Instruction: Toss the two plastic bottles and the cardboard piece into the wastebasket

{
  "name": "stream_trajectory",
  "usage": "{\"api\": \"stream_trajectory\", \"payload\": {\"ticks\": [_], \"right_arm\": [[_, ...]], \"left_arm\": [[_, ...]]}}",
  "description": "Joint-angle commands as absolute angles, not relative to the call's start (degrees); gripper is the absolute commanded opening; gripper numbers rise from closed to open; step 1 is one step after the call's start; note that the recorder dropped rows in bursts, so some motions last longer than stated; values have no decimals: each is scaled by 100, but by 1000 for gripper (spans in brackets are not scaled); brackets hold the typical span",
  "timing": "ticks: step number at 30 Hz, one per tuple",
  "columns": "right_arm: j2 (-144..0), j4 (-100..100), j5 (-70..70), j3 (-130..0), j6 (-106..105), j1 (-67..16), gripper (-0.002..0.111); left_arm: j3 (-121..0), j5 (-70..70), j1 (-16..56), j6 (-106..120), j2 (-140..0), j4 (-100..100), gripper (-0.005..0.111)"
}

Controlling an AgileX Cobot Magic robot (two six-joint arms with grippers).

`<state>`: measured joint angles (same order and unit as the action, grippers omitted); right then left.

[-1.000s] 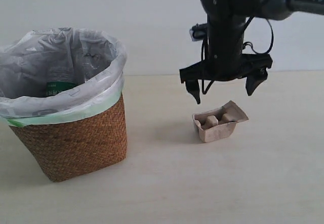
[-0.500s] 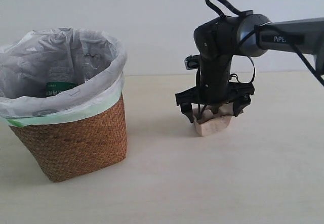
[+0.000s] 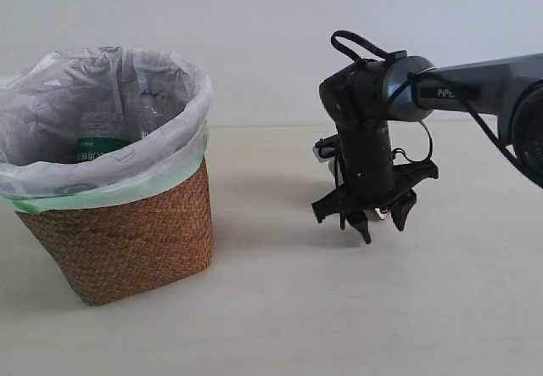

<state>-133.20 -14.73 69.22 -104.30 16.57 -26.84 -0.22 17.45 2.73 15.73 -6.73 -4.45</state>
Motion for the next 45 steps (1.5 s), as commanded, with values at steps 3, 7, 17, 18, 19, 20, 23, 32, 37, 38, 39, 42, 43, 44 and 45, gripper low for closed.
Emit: {"api": "stream_trajectory", "payload": {"ticks": [3, 7, 17, 18, 19, 20, 23, 32, 37, 38, 39, 42, 43, 44, 45], "right_arm": [[-12773, -1720, 6996, -10410, 1322, -2673, 16], [-12168, -2092, 6776, -10410, 1318, -2673, 16], [-12529, -2461, 4873, -10410, 275, -2673, 84], [-12595, -2460, 4619, -10410, 58, -2673, 77], [-12644, -2460, 4527, -10423, 0, -2673, 74], [-12677, -2460, 4465, -10437, -57, -2673, 71], [-12844, -2460, 4444, -10604, -235, -2686, 69], [-13299, -2115, 4619, -11150, -566, -2795, 69], [-13411, -2144, 4712, -11150, -806, -2795, 69], [-13438, -2144, 4663, -11150, -806, -2795, 69], [-13465, -2144, 4591, -11150, -806, -2795, 69], [-13629, -2132, 4485, -11150, -806, -2795, 69], [-13670, -2159, 4475, -11150, -806, -2795, 69], [-13725, -2175, 4472, -11150, -806, -2795, 69], [-13738, -2202, 4458, -11150, -806, -2795, 69]], "left_arm": [[0, 1671, 256, 1519, -639, -493, 4], [0, 1671, 256, 1519, -639, -493, 4], [0, 1671, 256, 1519, -639, -493, 4], [0, 1671, 256, 1519, -639, -493, 4], [0, 1671, 256, 1519, -639, -493, 4], [0, 1671, 256, 1519, -639, -493, 4], [0, 1671, 256, 1519, -639, -493, 4], [0, 1671, 256, 1519, -639, -493, 4], [0, 1671, 256, 1519, -639, -493, 4], [0, 1671, 256, 1519, -639, -493, 4], [0, 1671, 256, 1519, -639, -493, 4], [0, 1671, 256, 1519, -639, -493, 4], [0, 1671, 256, 1519, -639, -493, 4], [0, 1671, 256, 1519, -639, -493, 4], [0, 1671, 256, 1519, -639, -493, 4]]}}
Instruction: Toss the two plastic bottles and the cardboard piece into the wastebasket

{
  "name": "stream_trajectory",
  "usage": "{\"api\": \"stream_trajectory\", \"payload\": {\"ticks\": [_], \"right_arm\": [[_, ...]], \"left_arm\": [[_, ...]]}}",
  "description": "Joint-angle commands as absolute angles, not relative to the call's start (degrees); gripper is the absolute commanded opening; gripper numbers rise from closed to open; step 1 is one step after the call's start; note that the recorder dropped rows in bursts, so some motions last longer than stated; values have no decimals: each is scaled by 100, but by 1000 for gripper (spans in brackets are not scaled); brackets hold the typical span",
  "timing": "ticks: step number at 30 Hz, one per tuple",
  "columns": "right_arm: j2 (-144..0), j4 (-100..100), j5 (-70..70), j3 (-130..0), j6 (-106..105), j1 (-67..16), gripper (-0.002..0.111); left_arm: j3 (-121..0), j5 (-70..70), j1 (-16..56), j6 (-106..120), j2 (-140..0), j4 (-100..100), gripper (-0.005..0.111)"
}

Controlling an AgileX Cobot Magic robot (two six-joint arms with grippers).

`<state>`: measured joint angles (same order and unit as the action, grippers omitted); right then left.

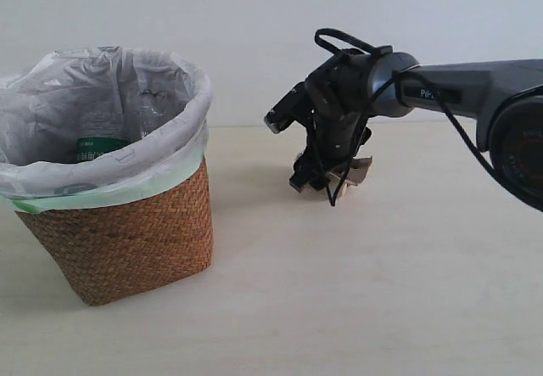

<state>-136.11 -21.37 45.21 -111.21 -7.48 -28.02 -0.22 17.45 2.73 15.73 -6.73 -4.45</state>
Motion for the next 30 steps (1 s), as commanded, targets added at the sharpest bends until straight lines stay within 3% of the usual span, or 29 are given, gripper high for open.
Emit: {"api": "stream_trajectory", "payload": {"ticks": [1, 6, 10, 12, 13, 30], "right_arm": [[-13768, -2230, 4439, -11150, -806, -2795, 69], [-13777, -2233, 4333, -11150, -806, -2795, 63], [-13777, -2233, 4371, -11150, -806, -2795, 28], [-13777, -2233, 4449, -11150, -806, -2795, 3], [-13777, -2233, 4499, -11150, -806, -2795, 0], [-12856, -914, 6306, -11150, -347, -2795, 0]], "left_arm": [[0, 1671, 256, 1519, -639, -493, 4], [0, 1671, 256, 1519, -639, -493, 4], [0, 1671, 256, 1519, -639, -493, 4], [0, 1671, 256, 1519, -639, -493, 4], [0, 1671, 256, 1519, -639, -493, 4], [0, 1671, 256, 1519, -639, -493, 4]]}}
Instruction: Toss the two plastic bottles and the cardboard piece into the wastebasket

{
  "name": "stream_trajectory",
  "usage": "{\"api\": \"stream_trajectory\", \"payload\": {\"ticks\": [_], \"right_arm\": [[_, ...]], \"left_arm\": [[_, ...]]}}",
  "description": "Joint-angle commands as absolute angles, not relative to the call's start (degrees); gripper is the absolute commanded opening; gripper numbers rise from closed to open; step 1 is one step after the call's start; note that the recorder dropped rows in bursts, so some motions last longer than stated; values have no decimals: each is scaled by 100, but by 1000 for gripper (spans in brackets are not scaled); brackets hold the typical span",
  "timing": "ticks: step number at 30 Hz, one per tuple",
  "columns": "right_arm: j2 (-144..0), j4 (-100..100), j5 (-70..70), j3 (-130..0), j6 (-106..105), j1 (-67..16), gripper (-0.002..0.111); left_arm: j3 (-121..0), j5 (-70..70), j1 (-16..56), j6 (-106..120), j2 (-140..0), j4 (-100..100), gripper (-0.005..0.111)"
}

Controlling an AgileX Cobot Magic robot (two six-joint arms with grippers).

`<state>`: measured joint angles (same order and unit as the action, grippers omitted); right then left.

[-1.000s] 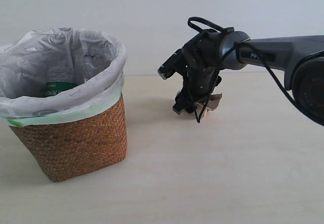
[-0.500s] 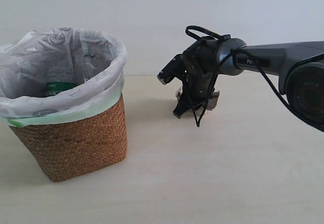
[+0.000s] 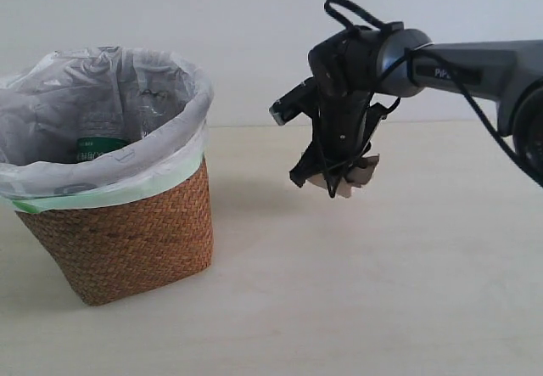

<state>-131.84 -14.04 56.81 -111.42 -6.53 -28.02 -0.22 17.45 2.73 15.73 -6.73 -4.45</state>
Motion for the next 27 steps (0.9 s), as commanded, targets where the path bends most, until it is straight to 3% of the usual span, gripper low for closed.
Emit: {"api": "stream_trajectory", "payload": {"ticks": [1, 7, 14, 15, 17, 21, 22, 27], "right_arm": [[-12821, -770, 6465, -11138, -297, -2795, 0], [-12628, 52, 6996, -10600, 0, -2795, 0], [-12532, 109, 6149, -9629, 307, -2848, 2], [-12532, 109, 6104, -9597, 307, -2848, 6], [-12519, 109, 6105, -9598, 307, -2848, 25], [-12437, 109, 6056, -9609, 323, -2848, 95], [-12412, 109, 6056, -9609, 218, -2857, 105], [-12205, 96, 6093, -9609, -55, -2857, 91]], "left_arm": [[0, 1671, 256, 1519, -639, -493, 4], [0, 1671, 256, 1519, -639, -493, 4], [0, 1671, 256, 1519, -639, -493, 4], [0, 1671, 256, 1519, -639, -493, 4], [0, 1671, 256, 1519, -639, -493, 4], [0, 1671, 256, 1519, -639, -493, 4], [0, 1671, 256, 1519, -639, -493, 4], [0, 1671, 256, 1519, -639, -493, 4]]}}
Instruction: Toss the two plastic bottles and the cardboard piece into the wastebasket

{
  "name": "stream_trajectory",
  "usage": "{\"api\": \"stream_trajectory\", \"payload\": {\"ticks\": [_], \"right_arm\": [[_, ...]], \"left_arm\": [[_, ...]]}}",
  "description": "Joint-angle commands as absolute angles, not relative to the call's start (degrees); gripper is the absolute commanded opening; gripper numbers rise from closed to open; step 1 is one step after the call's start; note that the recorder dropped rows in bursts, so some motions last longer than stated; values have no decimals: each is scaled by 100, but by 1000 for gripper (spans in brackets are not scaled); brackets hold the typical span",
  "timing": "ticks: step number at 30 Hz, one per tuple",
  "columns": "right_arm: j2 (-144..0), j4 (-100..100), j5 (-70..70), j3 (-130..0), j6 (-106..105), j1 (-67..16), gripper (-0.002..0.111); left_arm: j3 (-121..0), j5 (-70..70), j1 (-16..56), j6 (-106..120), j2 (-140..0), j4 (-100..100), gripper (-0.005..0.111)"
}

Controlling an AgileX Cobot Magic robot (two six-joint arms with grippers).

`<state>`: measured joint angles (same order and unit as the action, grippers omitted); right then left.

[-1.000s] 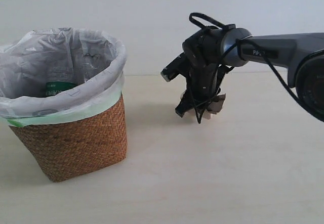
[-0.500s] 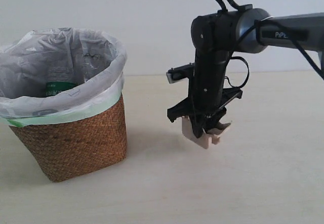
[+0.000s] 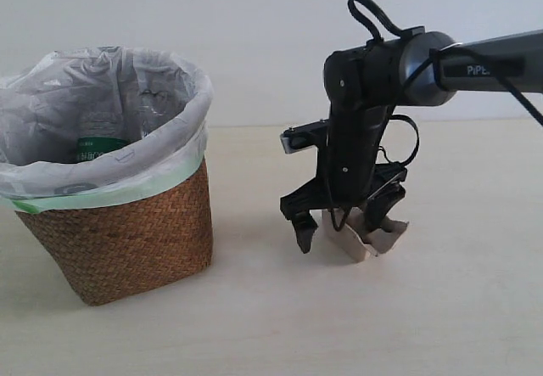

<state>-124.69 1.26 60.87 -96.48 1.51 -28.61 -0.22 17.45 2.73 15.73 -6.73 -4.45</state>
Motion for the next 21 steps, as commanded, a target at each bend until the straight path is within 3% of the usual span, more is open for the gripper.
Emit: {"api": "stream_trajectory", "payload": {"ticks": [1, 4, 11, 21], "right_arm": [[-12121, 96, 6071, -9609, -66, -2857, 88], [-11831, 35, 5964, -9609, -79, -2857, 81], [-11669, -1029, 5893, -9609, 425, -2857, 81], [-12551, -1143, 5687, -9609, 305, -2857, 81]], "left_arm": [[0, 1671, 256, 1519, -639, -493, 4], [0, 1671, 256, 1519, -639, -493, 4], [0, 1671, 256, 1519, -639, -493, 4], [0, 1671, 256, 1519, -639, -493, 4]]}}
